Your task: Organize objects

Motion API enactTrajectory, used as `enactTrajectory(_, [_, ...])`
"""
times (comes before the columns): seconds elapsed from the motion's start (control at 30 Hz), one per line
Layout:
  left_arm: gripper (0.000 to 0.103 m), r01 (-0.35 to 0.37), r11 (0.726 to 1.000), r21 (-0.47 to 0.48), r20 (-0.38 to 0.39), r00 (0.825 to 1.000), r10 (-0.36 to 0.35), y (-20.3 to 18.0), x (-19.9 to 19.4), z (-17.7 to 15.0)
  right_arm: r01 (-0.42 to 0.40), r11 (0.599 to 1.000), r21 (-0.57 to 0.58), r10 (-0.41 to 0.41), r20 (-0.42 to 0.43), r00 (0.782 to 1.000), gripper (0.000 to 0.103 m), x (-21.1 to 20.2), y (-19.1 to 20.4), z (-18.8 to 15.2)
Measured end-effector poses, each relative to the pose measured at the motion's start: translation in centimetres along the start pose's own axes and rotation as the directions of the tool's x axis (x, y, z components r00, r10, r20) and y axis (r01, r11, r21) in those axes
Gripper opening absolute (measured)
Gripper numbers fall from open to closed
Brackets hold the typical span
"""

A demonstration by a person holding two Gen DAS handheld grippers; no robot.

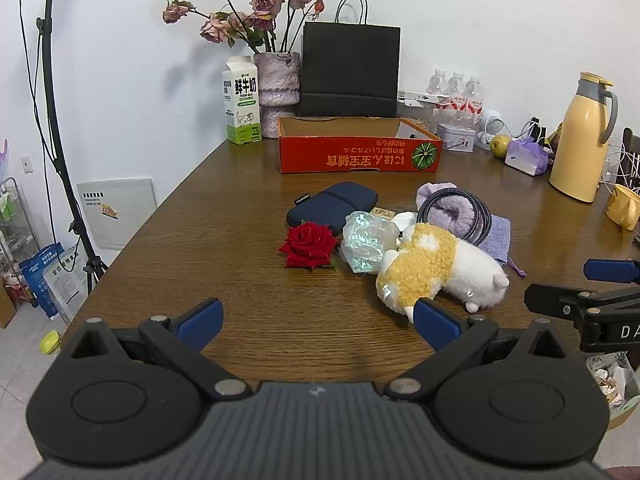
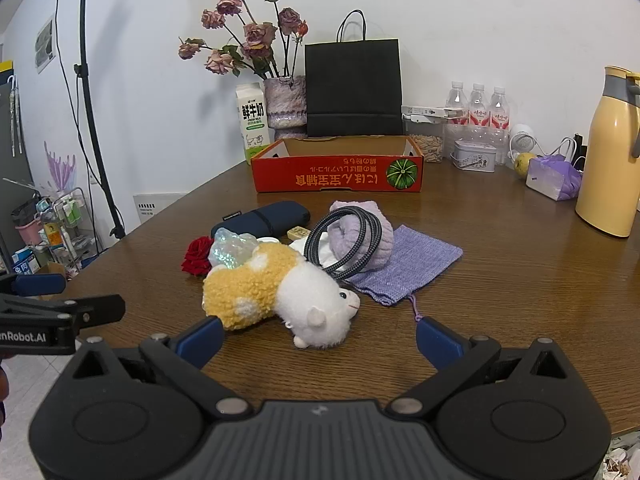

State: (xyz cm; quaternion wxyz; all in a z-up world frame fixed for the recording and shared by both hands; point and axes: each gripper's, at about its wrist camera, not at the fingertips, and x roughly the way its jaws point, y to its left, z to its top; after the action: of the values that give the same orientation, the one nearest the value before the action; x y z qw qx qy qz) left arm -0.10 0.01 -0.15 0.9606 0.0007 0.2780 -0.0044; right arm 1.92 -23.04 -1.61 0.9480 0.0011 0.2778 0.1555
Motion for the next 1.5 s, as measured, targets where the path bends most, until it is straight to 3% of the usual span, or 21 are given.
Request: enactTrajectory(1.5, [0.103, 0.009, 1.000, 0.004, 0.007, 1.000, -0.009, -0.39, 0.08, -0.44, 0.006, 1.000, -0.010, -0.006, 0.008, 1.000, 0.103, -0.26, 0.29, 0.00])
